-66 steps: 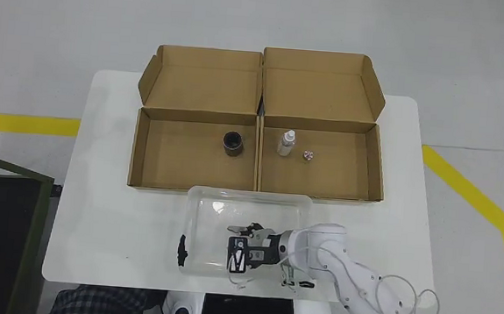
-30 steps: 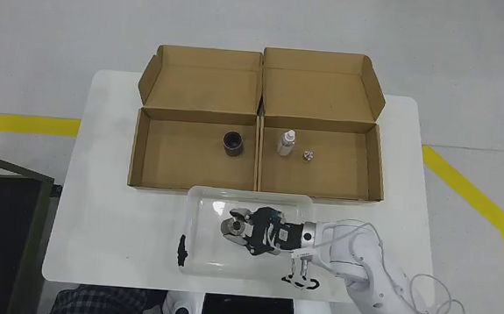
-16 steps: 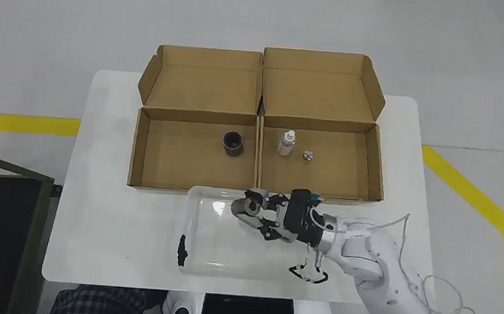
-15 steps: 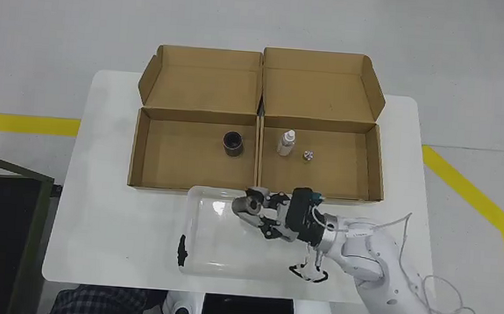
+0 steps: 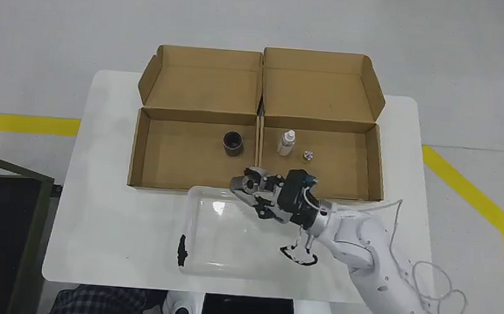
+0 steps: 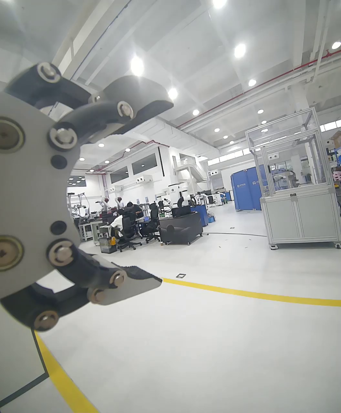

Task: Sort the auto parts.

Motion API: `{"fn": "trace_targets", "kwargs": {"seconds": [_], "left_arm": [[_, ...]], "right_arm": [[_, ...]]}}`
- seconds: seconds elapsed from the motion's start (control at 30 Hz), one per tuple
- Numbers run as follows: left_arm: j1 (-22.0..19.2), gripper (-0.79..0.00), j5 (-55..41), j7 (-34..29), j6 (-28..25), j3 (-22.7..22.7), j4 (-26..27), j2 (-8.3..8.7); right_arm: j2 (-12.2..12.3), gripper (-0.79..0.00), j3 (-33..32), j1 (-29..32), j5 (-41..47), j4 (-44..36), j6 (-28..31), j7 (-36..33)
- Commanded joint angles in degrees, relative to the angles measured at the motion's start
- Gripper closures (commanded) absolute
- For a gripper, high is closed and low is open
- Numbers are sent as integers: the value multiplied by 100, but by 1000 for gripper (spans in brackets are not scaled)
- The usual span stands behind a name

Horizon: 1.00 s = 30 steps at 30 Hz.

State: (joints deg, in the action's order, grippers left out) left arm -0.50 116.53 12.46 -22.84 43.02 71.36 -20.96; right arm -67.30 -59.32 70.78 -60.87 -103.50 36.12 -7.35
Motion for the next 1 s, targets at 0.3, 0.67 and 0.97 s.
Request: {"fn": "trace_targets", "kwargs": {"seconds": [0.3, 0.67, 0.97], "left_arm": [[0, -785, 0, 0, 0, 0, 0, 0], [0, -785, 0, 0, 0, 0, 0, 0], [0, -785, 0, 0, 0, 0, 0, 0]], "right_arm": [[-172, 0, 643, -833, -618, 412, -431, -770], [-370, 0, 1138, -1671, -936, 812, -559, -1448], [-505, 0, 1405, -2149, -941, 1246, -497, -2035]]}}
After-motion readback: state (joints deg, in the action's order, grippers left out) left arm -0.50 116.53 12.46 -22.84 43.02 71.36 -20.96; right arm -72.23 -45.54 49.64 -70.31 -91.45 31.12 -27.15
